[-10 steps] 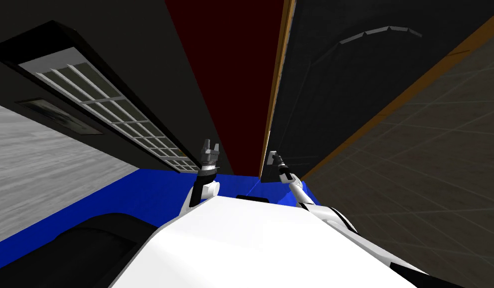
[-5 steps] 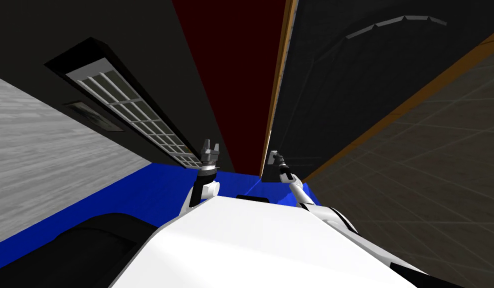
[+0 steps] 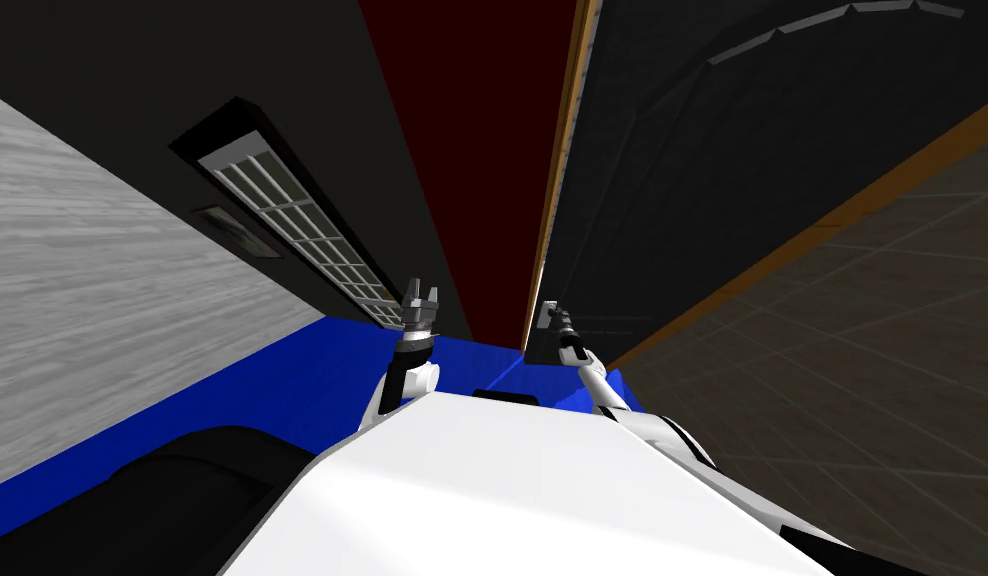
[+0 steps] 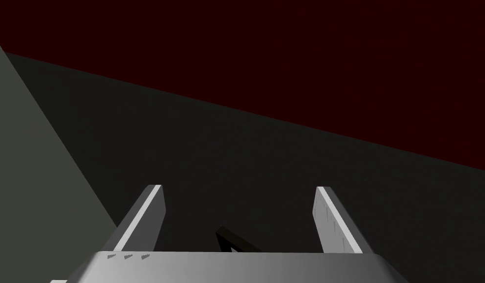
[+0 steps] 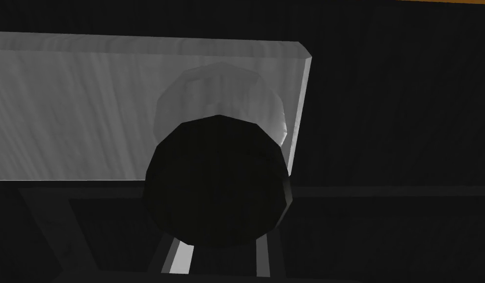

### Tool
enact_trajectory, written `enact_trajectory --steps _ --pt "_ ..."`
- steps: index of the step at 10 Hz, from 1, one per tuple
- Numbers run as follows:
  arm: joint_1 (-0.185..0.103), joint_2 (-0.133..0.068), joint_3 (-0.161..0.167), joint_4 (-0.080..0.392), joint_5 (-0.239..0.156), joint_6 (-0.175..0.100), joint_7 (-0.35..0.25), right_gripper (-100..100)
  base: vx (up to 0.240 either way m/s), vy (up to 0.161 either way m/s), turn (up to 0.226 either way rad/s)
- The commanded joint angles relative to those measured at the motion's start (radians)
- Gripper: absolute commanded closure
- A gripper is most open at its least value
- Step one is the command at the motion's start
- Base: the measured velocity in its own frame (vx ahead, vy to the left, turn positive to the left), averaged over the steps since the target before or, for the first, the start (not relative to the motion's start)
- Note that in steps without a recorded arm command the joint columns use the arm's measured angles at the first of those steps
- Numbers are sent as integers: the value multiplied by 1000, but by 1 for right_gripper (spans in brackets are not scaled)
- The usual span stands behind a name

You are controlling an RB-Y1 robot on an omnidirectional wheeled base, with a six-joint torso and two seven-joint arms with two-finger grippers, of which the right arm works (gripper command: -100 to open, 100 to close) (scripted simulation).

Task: Pull the door open

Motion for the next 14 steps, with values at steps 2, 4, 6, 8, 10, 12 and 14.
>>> enact_trajectory --steps 2,4,6,8,10,12,14 --pt "-10 7 5 -5 -59 -1 -74 100 -68 -42 148" --pt "-10 7 5 -5 -59 -1 -84 100 -34 -30 36" --pt "-11 8 3 -5 -115 7 -148 100 -48 -40 134" --pt "-12 8 2 -4 -143 11 -191 100 -50 -41 113" --pt "-12 8 1 -4 -170 15 -226 100 -59 -45 127" --pt "-12 8 1 0 -170 15 -226 100 -8 2 -11" --pt "-13 9 0 -4 -198 18 -261 100 -10 -8 45"
